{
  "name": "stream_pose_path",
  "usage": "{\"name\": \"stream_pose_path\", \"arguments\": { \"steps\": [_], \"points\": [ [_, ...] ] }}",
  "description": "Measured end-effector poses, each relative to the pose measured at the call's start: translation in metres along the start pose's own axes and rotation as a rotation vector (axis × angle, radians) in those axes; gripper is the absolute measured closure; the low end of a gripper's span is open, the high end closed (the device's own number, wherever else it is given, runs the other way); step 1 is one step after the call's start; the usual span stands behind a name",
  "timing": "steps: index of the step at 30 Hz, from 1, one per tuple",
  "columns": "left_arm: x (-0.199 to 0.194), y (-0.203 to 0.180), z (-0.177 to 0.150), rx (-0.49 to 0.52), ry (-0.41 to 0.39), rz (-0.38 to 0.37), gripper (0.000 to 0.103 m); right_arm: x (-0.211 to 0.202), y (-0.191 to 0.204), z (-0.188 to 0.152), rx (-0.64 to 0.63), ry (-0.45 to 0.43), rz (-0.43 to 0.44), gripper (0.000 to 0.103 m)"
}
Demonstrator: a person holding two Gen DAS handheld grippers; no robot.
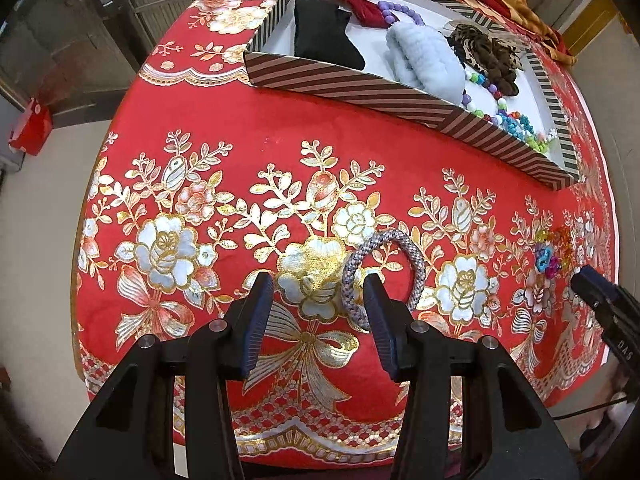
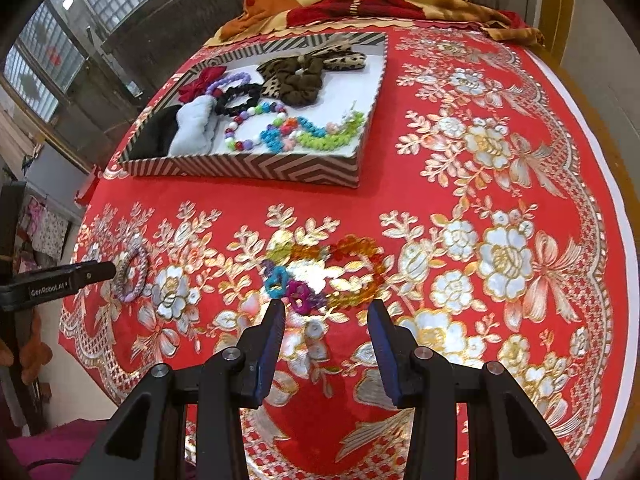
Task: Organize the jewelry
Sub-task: 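Grasp the grey rhinestone bangle with the left gripper while the right gripper grasps the rainbow bead bracelet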
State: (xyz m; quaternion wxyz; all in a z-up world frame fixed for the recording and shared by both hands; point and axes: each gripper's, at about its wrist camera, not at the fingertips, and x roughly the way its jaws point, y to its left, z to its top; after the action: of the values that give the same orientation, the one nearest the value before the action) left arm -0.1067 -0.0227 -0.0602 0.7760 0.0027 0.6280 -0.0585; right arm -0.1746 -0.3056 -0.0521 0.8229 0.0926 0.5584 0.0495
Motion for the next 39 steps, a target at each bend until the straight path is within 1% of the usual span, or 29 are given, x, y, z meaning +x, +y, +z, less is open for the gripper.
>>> {"name": "stream_pose_path", "arguments": {
  "steps": [6,11,13,16,23,26,27,28,29,30,31,35,36,38,39],
  "points": [
    [0.004,-0.004,0.002,0.007,0.008,0.001,0.057,0.002,-0.012,0.007,0.009,-0.009,-0.026,0.062],
    [0.009,-0.007,0.003,0.007,0.02,-0.009,0.057,0.011,-0.024,0.012,0.01,-0.004,-0.055,0.062],
    [0.011,-0.006,0.003,0.007,0.023,-0.011,0.055,0.016,-0.027,0.014,0.005,0.004,-0.06,0.062],
    [0.013,-0.002,0.004,0.002,0.028,-0.019,0.053,0.023,-0.027,0.018,-0.021,0.012,-0.073,0.062],
    [0.013,0.006,0.005,0.01,0.037,-0.015,0.053,0.031,-0.016,0.025,-0.101,0.002,-0.111,0.062],
    [0.015,0.006,0.006,0.015,0.04,-0.012,0.053,0.033,-0.01,0.024,-0.139,-0.005,-0.147,0.062],
    [0.016,0.004,0.006,0.019,0.039,-0.007,0.053,0.034,-0.008,0.024,-0.143,-0.008,-0.151,0.066],
    [0.017,0.002,0.007,0.025,0.037,0.001,0.053,0.034,-0.008,0.023,-0.145,-0.014,-0.149,0.072],
    [0.018,0.001,0.007,0.029,0.037,0.006,0.053,0.033,-0.008,0.023,-0.144,-0.018,-0.151,0.075],
    [0.02,0.0,0.007,0.033,0.038,0.013,0.053,0.033,-0.008,0.022,-0.145,-0.02,-0.152,0.081],
    [0.021,-0.003,0.008,0.038,0.037,0.02,0.053,0.032,-0.008,0.022,-0.146,-0.023,-0.152,0.083],
    [0.027,-0.013,0.011,0.059,0.028,0.037,0.053,0.029,-0.011,0.017,-0.139,-0.039,-0.147,0.09],
    [0.027,-0.015,0.012,0.067,0.021,0.043,0.053,0.028,-0.013,0.016,-0.129,-0.044,-0.145,0.093],
    [0.029,-0.021,0.013,0.083,0.004,0.046,0.053,0.026,-0.017,0.015,-0.098,-0.052,-0.12,0.094],
    [0.029,-0.023,0.014,0.086,0.0,0.043,0.054,0.023,-0.019,0.014,-0.079,-0.059,-0.094,0.094]
  ]
}}
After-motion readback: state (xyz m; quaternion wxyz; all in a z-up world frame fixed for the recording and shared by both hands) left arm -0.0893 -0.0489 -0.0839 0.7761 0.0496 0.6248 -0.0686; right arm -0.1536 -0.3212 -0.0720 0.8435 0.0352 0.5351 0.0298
